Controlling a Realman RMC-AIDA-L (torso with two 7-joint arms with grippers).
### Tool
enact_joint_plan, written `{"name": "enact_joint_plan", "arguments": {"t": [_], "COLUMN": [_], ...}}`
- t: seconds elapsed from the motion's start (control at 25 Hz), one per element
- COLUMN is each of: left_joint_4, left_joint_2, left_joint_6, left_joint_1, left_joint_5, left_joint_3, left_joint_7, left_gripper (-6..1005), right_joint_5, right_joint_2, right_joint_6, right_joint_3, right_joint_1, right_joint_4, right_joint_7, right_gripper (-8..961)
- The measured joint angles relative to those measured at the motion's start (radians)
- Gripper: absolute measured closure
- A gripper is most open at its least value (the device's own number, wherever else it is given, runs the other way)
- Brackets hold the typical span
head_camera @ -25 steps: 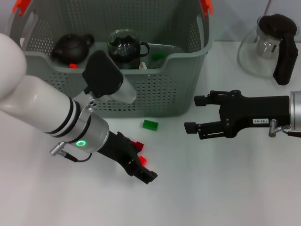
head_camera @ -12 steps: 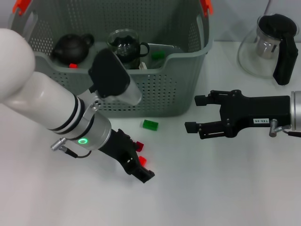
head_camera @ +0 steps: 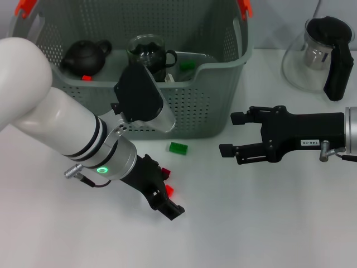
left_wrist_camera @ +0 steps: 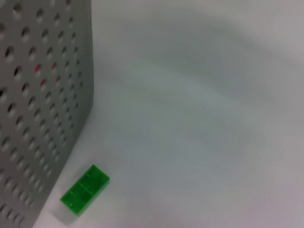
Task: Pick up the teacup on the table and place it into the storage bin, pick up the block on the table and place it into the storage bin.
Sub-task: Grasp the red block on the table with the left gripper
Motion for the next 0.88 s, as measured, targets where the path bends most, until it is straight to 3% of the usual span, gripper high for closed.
{"name": "enact_joint_plan", "arguments": {"t": [0.44,0.68,0.88], "left_joint_4": [-0.006,-0.008,-0.008], "left_joint_2": [-0.001,0.0,-0.001], "left_joint_6": [-0.046,-0.033,-0.028], "left_joint_1": [0.004,0.003,0.005], "left_joint_5": [0.0,0.001,0.002], "left_joint_3": [0.001,0.001,0.002], "left_joint_7": [0.008,0.023,0.031], "left_gripper": [135,333,439], "right_joint_5": [0.0,0.0,0.0], "right_joint_2": [-0.002,-0.003,-0.003], "right_joint_6": [0.002,-0.001,0.0], "right_joint_3": [0.0,0.0,0.0], "right_joint_1": [0.002,0.002,0.002], "right_joint_4": [0.001,-0.004,-0.004], "right_joint_7": [0.002,0.004,0.003], "right_gripper": [39,39,39]}}
